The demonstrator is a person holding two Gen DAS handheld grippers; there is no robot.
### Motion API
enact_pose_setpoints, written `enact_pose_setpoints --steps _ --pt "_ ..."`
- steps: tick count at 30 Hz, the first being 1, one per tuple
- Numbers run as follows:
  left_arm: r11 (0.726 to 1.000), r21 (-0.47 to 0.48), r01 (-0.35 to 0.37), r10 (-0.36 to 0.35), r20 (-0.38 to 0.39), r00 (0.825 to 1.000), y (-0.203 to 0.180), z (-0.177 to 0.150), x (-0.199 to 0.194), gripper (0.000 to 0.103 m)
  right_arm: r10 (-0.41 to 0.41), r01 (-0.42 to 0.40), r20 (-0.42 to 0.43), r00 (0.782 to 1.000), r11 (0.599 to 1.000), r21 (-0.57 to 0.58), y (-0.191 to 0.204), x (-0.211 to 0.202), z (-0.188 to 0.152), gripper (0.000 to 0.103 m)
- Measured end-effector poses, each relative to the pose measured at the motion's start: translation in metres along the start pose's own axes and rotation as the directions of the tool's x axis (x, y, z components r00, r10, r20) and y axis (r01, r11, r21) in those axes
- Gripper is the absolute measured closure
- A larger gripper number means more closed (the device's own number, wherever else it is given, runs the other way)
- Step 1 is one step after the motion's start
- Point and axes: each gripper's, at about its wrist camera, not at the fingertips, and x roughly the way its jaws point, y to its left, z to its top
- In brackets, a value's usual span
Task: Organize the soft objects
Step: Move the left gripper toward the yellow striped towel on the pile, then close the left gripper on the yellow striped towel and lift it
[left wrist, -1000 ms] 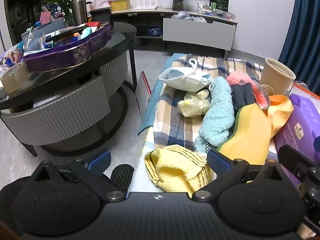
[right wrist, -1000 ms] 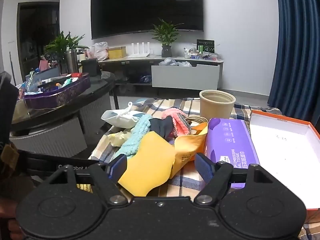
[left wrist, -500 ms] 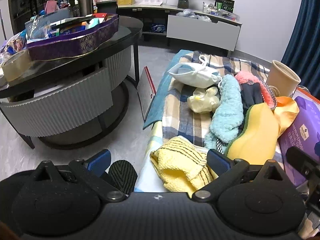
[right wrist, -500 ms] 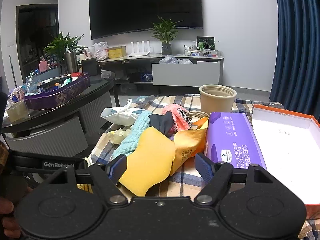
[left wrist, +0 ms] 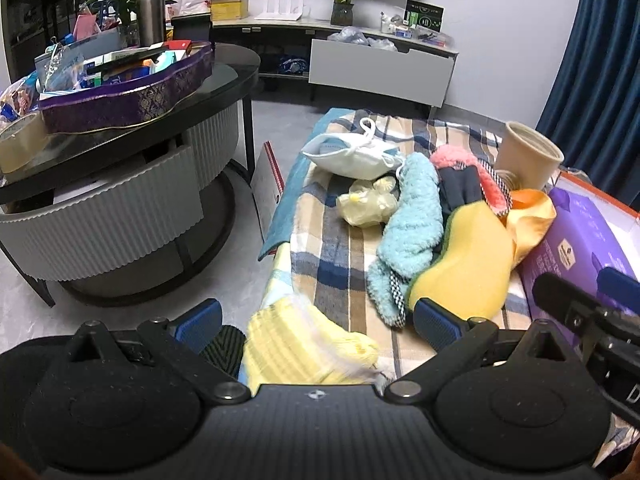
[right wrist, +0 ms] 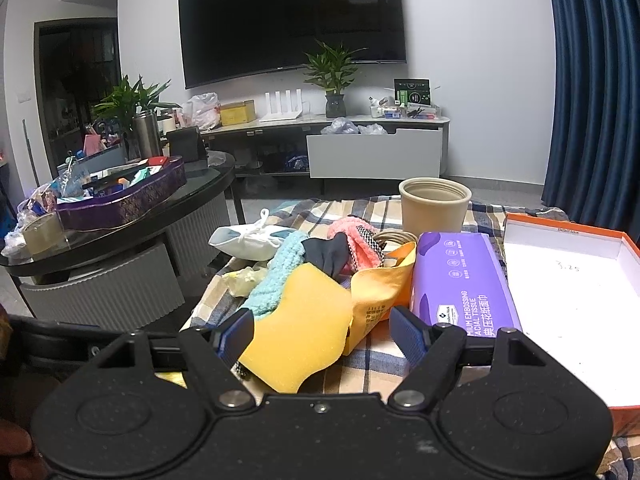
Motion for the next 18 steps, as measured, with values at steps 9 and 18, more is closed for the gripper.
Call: enact_pose_setpoints --steps 9,18 --pt "1.000 0.003 -0.015 0.015 -0.014 1.000 0.005 -0.008 -0.005 0.000 0.012 -0.012 0.000 1.000 1.000 0.008 0.002 -0.005 0.000 0.015" --pt "1.000 0.001 -0.031 0.031 -0.034 0.999 0.007 -0.016 -0.004 0.000 0.021 -0.021 -0.024 0.999 0.999 0.025 0.003 -0.006 -0.004 0.015"
